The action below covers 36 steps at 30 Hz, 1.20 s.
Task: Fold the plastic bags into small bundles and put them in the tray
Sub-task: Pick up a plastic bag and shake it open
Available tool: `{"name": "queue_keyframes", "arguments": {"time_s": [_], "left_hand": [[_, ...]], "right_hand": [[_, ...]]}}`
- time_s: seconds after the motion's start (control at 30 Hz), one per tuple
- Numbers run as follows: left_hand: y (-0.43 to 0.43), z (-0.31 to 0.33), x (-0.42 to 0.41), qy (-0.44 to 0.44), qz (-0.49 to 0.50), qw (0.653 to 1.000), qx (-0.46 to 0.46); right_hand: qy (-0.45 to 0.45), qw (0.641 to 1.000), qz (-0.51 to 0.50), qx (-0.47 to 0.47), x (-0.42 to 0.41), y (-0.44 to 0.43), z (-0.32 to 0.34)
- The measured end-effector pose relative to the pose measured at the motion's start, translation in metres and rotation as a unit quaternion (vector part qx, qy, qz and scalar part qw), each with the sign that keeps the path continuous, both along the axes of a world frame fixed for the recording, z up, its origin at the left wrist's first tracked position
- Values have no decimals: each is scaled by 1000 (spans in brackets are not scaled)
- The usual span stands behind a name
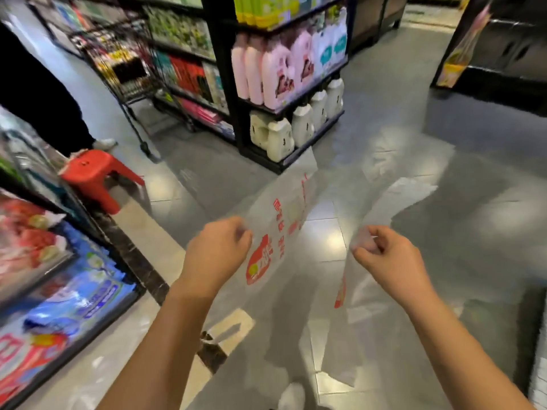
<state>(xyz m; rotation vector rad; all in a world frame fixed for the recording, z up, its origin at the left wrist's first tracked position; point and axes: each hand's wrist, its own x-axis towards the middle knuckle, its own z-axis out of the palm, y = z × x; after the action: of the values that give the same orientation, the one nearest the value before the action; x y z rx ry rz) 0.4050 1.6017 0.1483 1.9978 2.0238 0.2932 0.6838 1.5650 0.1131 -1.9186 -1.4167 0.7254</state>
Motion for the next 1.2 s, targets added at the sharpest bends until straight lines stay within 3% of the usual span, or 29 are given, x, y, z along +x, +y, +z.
{"name": "queue_keyframes", "arguments": {"time_s": [0.23,0.43,0.63,0.77,0.93,1.2], "left_hand": [[-88,36,-41,18,131,991,23],[-213,29,-46,46,282,958,29],[-368,6,-40,62,439,894,-69],[-485,1,-51,51,543,836,-57],[-625,-3,-74,33,651,758,-28],[-876,9,-124,45,744,666,42]], "right_hand": [[35,988,148,20,-63,-4,29],[50,936,348,-7,-92,-47,42],[55,866,491,-71,-132,-138,22],[27,833,551,-45,-178,-215,31],[-19,747,665,-2,-250,-321,44],[-24,637,769,42,-396,-558,60]]}}
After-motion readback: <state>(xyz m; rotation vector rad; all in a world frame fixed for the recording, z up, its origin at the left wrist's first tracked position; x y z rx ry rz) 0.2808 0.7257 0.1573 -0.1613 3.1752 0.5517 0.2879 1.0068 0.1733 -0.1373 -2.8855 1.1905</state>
